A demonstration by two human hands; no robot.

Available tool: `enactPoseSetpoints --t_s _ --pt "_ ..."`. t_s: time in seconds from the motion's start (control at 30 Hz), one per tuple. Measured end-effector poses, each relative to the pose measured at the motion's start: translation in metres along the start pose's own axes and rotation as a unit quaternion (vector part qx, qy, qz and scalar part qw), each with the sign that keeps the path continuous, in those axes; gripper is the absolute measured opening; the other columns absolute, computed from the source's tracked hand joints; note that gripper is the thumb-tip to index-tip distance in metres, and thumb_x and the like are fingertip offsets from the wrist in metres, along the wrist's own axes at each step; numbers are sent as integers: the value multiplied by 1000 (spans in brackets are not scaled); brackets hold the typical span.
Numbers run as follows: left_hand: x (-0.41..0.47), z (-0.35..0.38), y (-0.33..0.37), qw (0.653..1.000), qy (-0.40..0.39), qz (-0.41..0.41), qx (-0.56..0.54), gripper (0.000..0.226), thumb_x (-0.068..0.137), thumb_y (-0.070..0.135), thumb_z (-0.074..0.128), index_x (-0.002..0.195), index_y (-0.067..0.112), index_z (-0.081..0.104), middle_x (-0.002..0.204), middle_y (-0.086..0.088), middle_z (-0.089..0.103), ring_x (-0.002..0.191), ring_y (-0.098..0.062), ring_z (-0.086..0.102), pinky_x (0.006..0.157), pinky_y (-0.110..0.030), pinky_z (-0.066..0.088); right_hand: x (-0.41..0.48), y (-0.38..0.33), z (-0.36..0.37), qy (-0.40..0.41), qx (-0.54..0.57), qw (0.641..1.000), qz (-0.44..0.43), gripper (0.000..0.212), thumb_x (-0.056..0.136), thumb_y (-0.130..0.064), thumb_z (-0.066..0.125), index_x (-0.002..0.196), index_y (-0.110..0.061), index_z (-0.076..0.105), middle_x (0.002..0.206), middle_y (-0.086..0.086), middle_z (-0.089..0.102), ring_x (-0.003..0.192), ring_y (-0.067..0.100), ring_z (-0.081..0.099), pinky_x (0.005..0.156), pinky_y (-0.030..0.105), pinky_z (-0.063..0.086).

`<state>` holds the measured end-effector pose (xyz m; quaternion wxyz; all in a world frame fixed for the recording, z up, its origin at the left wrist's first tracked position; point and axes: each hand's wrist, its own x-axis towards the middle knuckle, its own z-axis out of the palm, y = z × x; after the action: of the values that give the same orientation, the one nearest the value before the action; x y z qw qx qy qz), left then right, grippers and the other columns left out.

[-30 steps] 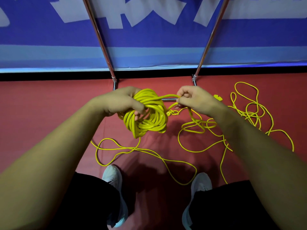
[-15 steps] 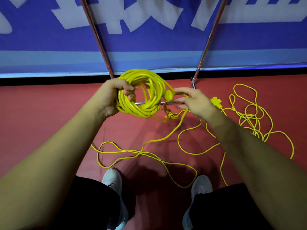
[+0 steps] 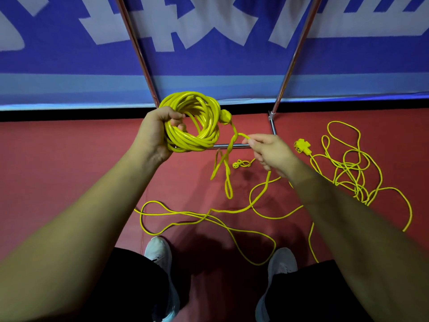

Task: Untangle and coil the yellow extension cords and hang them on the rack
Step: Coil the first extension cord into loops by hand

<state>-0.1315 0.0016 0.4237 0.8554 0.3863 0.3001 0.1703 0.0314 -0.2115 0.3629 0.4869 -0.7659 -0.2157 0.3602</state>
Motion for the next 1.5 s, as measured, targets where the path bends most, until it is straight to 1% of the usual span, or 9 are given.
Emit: enactPoseSetpoints --t_s 0.23,0.43,0.6,0.7,0.83,0.97,1.2,1.37,1.5 --pt "-3 3 3 997 26 33 -59 13 80 1 43 69 9 46 48 5 34 45 -10 38 49 -17 34 -2 27 9 31 -49 978 200 21 89 -4 45 77 -9 61 63 7 44 46 18 39 43 24 44" --pt "-4 0 15 997 1 62 -55 12 70 5 50 78 12 44 48 6 35 47 -11 38 52 -20 32 -15 60 14 -10 -139 938 316 22 91 -3 46 73 -4 59 59 9 47 48 20 44 54 26 41" --pt "-11 7 16 993 -42 99 45 9 66 5 49 74 9 46 47 3 34 44 -15 39 50 -24 29 -14 42 15 -29 -62 972 227 35 99 -2 33 97 -25 59 65 7 51 53 18 52 40 19 43" --pt "-14 9 16 989 -102 99 42 9 68 2 45 72 9 49 48 3 34 44 -15 36 49 -23 31 -6 37 18 -17 -30 980 197 29 95 1 40 85 -14 63 71 9 58 62 20 58 55 27 51" --pt "-16 8 17 980 -160 99 69 10 61 5 54 65 13 58 47 3 34 44 -15 35 51 -24 35 1 33 19 22 -26 988 148 20 89 7 43 91 -6 59 73 11 56 54 17 53 47 26 46" --pt "-18 7 16 979 -153 88 99 9 63 3 53 67 8 60 45 2 35 43 -17 38 52 -24 38 0 18 15 -47 -19 998 36 31 96 -22 58 112 -48 60 57 -9 34 45 10 29 42 21 28" --pt "-15 11 10 985 -111 86 104 10 69 1 47 79 1 50 45 1 35 44 -17 38 51 -22 36 -3 -2 10 -12 -162 985 -64 31 97 0 48 78 -20 62 62 6 56 38 2 48 48 23 41" --pt "-12 16 6 990 -88 79 83 15 67 3 48 82 2 49 45 2 34 43 -15 39 49 -22 36 -14 -13 14 -82 -180 976 -93 34 98 2 40 115 -14 64 60 -12 51 46 4 35 44 17 30" --pt "-5 11 7 994 -34 74 68 14 66 6 52 79 6 48 47 2 35 44 -15 41 54 -24 23 -13 -13 13 -86 -218 966 -112 32 98 -3 45 113 -16 71 70 3 55 53 9 38 44 19 28"
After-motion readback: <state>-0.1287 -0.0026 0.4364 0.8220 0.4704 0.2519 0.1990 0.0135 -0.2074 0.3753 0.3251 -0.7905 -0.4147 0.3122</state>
